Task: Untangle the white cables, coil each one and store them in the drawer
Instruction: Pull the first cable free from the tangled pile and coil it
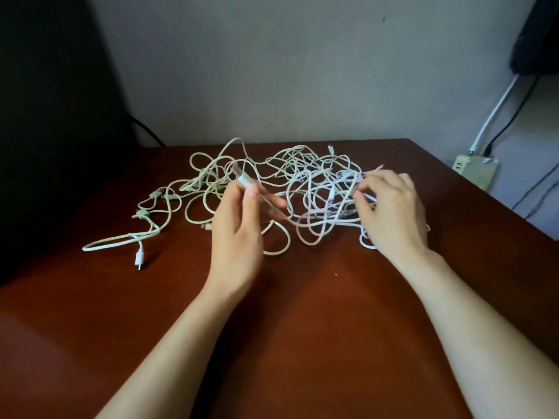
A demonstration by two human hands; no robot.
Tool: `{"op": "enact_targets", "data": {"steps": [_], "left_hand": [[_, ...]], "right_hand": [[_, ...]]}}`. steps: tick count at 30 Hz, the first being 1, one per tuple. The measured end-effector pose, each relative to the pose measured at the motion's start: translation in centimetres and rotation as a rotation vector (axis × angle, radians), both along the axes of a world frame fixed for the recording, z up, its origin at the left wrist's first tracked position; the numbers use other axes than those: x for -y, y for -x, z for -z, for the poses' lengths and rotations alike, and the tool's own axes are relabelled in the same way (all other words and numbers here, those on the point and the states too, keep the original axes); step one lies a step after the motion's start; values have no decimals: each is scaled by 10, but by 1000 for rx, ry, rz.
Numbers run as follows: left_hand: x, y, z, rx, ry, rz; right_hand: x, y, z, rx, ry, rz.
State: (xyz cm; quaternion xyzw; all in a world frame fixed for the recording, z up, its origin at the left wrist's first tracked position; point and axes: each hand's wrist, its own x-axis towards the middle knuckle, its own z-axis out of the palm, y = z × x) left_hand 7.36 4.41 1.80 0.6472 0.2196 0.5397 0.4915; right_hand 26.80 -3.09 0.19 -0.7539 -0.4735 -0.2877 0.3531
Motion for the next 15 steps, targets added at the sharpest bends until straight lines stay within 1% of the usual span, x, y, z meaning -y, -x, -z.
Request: {"op": "enact_targets", "data": {"steps": [2,6,8,10,12,15], "left_hand": [[-4,2,1,-6,6,-51],[-12,9,-4,52,5,-155],[-15,12,-7,102,31,-191],[-18,15,-9,168,72,-208],[-22,17,-11,213,87,-244],[-27,21,-13,279,78,-345]], "right_hand": [[-1,5,-3,36,-43,-97],[7,23,-24,138,-269,-322],[12,34,-30,173,-295,-442],[12,43,-31,196,-209,-546],[10,45,-27,216,-57,-623],[6,41,-20,202,127,-668]]}}
